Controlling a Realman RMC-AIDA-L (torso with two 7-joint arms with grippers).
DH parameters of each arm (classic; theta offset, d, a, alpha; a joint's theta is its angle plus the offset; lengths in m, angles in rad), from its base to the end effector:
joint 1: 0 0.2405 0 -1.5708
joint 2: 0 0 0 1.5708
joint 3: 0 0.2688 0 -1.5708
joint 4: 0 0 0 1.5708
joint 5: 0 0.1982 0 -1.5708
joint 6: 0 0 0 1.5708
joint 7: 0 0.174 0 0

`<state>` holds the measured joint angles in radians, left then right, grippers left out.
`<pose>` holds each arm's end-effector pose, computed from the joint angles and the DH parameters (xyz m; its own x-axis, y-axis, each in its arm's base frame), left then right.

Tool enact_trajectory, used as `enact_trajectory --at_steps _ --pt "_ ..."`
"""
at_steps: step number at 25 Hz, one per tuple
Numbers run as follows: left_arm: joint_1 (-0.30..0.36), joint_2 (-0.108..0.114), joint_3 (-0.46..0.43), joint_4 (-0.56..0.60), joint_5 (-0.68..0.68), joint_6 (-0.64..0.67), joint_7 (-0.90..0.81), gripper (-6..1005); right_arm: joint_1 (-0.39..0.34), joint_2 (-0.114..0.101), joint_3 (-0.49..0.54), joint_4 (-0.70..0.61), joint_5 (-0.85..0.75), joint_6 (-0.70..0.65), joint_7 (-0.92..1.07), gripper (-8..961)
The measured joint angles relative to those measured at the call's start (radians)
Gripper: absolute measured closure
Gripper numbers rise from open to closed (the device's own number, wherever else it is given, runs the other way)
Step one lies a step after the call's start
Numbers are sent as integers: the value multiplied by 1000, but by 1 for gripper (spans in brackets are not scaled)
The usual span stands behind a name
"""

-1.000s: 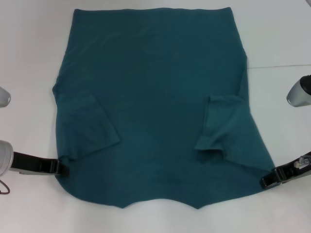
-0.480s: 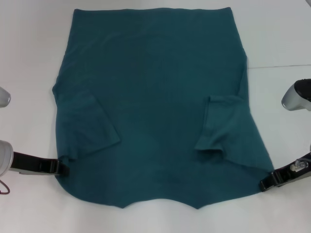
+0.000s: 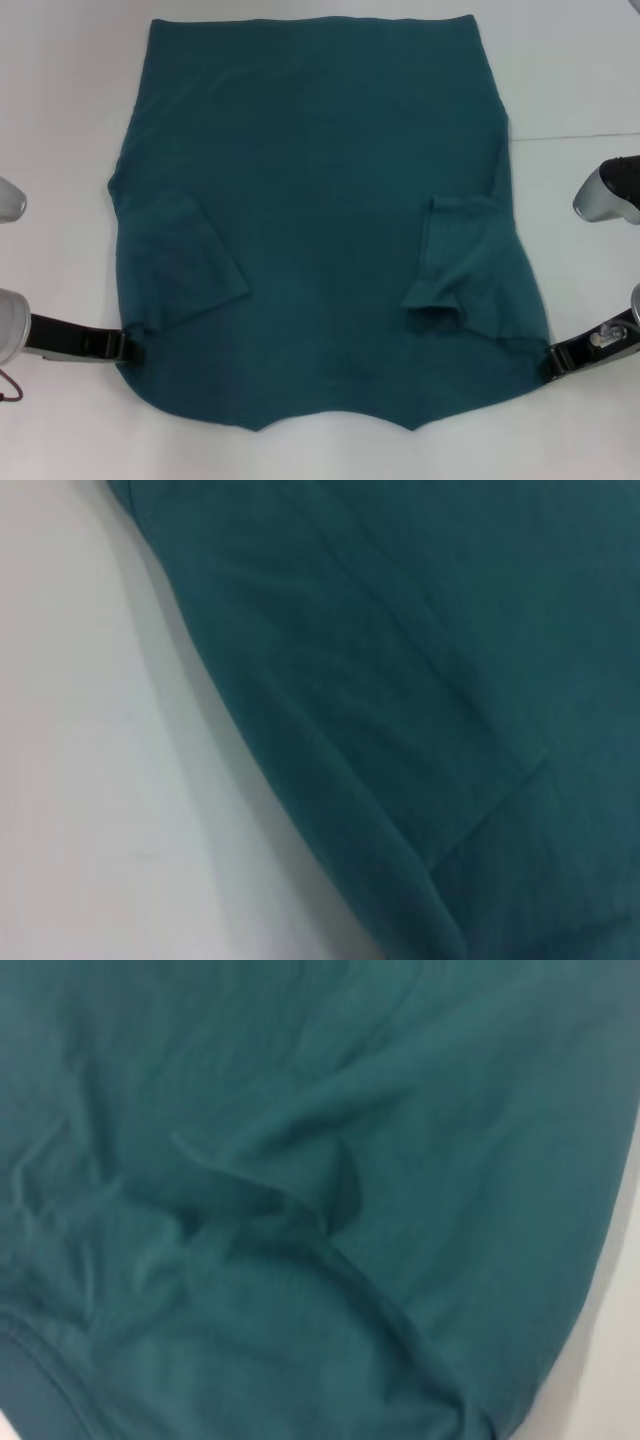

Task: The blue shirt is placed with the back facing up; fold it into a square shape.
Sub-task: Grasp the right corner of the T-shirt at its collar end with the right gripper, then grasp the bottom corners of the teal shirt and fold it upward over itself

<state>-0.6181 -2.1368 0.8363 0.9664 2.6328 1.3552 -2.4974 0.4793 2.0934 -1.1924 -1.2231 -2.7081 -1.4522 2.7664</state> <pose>-0.2869 0.3717 -0.0309 0.3818 0.9053 0.1863 0.8840 -0.2989 -0.3594 0.2948 0.3429 -0.0142 0.3611 -0.9318 -0.0372 -0.7925 -0.2856 -0.5389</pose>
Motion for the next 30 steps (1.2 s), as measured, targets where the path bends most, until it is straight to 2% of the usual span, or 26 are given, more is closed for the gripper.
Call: enact_trajectory --at_steps 3,7,13,17,22,30 --pt "0 0 0 0 -5 8 0 935 3 -1 6 -3 4 1 -15 787" --pt "3 0 -9 2 -8 21 0 935 6 -3 15 -4 34 1 -59 891" --pt "5 4 -23 14 -15 69 2 935 17 -5 27 -3 36 -23 -125 890" --pt "13 6 -27 47 -24 132 6 935 44 -6 41 7 41 -100 -220 890" --pt "18 15 -77 74 -24 275 6 936 88 -6 119 10 56 -253 -330 890" --pt "69 31 -115 103 -13 493 -12 935 98 -15 137 -2 51 -424 -425 891"
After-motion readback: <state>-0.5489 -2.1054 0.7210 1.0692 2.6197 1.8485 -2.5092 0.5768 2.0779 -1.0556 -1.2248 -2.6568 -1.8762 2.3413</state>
